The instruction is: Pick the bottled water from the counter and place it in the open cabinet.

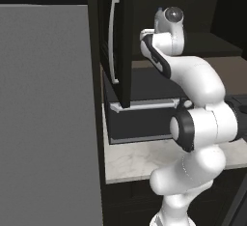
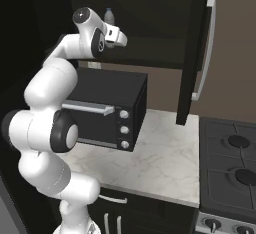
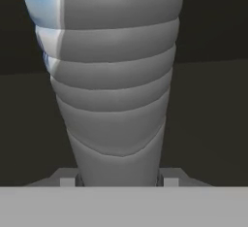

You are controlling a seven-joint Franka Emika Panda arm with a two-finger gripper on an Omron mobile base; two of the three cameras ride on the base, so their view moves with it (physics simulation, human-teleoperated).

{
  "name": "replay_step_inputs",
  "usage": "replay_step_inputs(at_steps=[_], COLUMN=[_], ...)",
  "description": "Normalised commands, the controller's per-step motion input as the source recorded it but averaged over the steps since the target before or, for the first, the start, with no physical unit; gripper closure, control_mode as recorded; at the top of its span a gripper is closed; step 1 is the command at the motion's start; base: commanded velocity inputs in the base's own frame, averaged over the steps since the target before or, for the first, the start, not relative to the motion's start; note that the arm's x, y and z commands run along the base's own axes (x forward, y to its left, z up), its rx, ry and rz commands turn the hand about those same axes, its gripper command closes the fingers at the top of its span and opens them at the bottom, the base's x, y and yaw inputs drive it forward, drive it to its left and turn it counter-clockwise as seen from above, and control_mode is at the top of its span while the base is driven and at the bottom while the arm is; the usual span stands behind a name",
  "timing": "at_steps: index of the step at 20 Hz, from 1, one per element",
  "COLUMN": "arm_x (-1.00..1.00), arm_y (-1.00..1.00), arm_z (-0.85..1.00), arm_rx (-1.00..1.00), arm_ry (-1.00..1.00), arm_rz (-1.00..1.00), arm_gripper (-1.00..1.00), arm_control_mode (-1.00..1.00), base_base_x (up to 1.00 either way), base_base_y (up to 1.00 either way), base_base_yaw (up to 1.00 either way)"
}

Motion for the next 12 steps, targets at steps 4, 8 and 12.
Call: replay_step_inputs(at_steps=[4,8,12], arm_x=[0.11,0.01,0.0], arm_y=[0.0,0.0,0.0], arm_z=[-0.26,-0.31,-0.25], arm_rx=[0.0,-0.01,-0.02], arm_ry=[0.01,0.01,0.0], arm_rz=[0.0,0.0,0.0], arm_gripper=[1.0,1.0,1.0], arm_control_mode=[-1.0,-1.0,-1.0], base_base_x=[0.0,0.0,0.0], base_base_y=[0.0,0.0,0.0], base_base_yaw=[0.0,0.0,0.0])
